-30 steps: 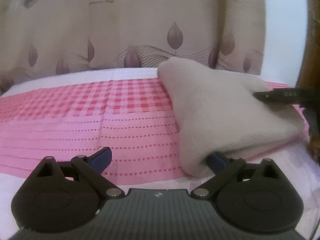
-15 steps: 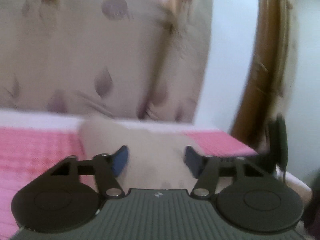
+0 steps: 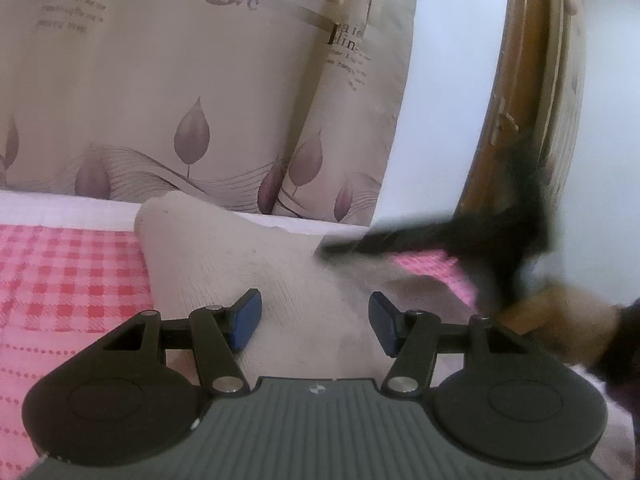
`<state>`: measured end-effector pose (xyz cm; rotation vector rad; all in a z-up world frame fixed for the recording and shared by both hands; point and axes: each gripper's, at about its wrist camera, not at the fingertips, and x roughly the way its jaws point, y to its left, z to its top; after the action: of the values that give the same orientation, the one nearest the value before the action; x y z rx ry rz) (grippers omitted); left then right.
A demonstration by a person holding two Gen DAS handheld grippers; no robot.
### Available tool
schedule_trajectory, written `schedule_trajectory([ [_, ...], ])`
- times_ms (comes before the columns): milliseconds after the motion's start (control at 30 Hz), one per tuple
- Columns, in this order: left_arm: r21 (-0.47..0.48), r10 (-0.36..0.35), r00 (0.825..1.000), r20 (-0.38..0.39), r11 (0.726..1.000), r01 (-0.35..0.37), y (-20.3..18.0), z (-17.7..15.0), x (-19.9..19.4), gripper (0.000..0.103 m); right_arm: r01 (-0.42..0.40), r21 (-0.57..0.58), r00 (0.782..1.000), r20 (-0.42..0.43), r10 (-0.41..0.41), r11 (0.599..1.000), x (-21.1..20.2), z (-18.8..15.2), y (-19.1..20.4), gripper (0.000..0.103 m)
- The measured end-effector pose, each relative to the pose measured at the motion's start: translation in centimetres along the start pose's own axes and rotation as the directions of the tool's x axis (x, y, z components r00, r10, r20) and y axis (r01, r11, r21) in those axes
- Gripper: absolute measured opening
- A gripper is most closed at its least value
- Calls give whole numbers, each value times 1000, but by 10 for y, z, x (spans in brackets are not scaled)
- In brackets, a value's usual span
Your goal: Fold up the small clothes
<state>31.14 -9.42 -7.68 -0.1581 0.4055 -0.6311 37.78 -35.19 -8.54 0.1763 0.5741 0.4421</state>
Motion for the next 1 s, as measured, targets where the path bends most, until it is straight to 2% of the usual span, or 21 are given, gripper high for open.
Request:
schedule_trajectory([
  [33,-4,-1,1000,-5,1000,0,1,1,2,60,24,-3,998,-60,-24,1000,19,-5,-3,55],
  [67,-6,-1,1000,-5,1000,1,1,1,1,60,35,-24,998,-57,-37,999,31,-11,-6,56],
  [200,-18,-12,1000,-2,1000,12,2,0,-1,62,-14,86,997,-81,21,996,26,5,-21,58],
  [267,-13,-21,1000,-2,1000,21,1,0,-1,66,-38,85,999,-35,41,996,11,16,-17,59],
  [300,-5,-24,1000,-3,1000,24,0,0,-1,69,-57,56,998,-2,58,997,3,24,-9,59],
  [367,7,-25,1000,-3,1000,25,-2,0,-1,72,-112,-8,994,10,112,994,4,43,11,59],
  [433,4,-31,1000,-3,999,31,-1,0,-2,73,-183,-57,982,-55,180,981,26,61,35,59],
  [500,-7,-38,999,-1,999,38,1,0,-2,73,-266,-121,956,-159,245,956,59,71,59,57],
  [567,-14,-41,999,0,999,41,2,-1,-2,73,-313,-180,928,-269,260,933,93,75,80,57],
  [667,-24,-40,999,0,999,40,3,-2,-2,73,-351,-251,895,-372,244,902,129,75,102,56],
  [733,-34,-34,999,-2,999,34,5,-2,-1,73,-309,-332,895,-419,155,891,146,67,108,64],
  [800,-38,-29,1000,-1,999,29,5,-2,-1,74,-292,-287,888,-435,147,912,162,64,96,82],
  [833,-36,-26,1000,-2,999,26,5,-1,-1,74,-272,-289,894,-428,130,918,167,62,90,86],
  [867,-33,-24,1000,-3,999,23,4,-1,-1,74,-246,-290,904,-413,111,925,174,61,87,89],
  [1000,-39,-27,1000,-4,999,27,4,-1,-2,74,-156,-196,938,-336,83,968,191,75,72,87],
])
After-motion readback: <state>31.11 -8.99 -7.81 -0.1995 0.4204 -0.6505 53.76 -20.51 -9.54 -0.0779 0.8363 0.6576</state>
